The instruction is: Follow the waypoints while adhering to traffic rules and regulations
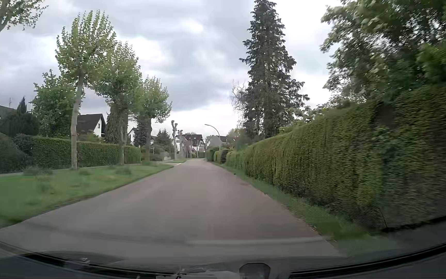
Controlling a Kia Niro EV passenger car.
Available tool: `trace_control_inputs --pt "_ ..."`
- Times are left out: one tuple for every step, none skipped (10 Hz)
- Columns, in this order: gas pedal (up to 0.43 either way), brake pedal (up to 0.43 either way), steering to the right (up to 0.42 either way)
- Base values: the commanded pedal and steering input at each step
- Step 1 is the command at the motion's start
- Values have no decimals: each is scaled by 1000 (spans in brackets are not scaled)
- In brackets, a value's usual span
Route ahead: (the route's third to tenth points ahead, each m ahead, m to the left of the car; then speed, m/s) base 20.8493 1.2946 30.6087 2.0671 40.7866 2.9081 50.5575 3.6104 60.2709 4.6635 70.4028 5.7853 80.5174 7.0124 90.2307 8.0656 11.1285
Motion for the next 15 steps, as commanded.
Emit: trace_control_inputs --pt "87 0 -29" --pt "87 0 -29" --pt "87 0 -28" --pt "87 0 -25" --pt "87 0 -22" --pt "87 0 -19" --pt "87 0 -17" --pt "87 0 -16" --pt "87 0 -14" --pt "87 0 -14" --pt "87 0 -14" --pt "87 0 -11" --pt "87 0 -9" --pt "87 0 -7" --pt "87 0 -4"
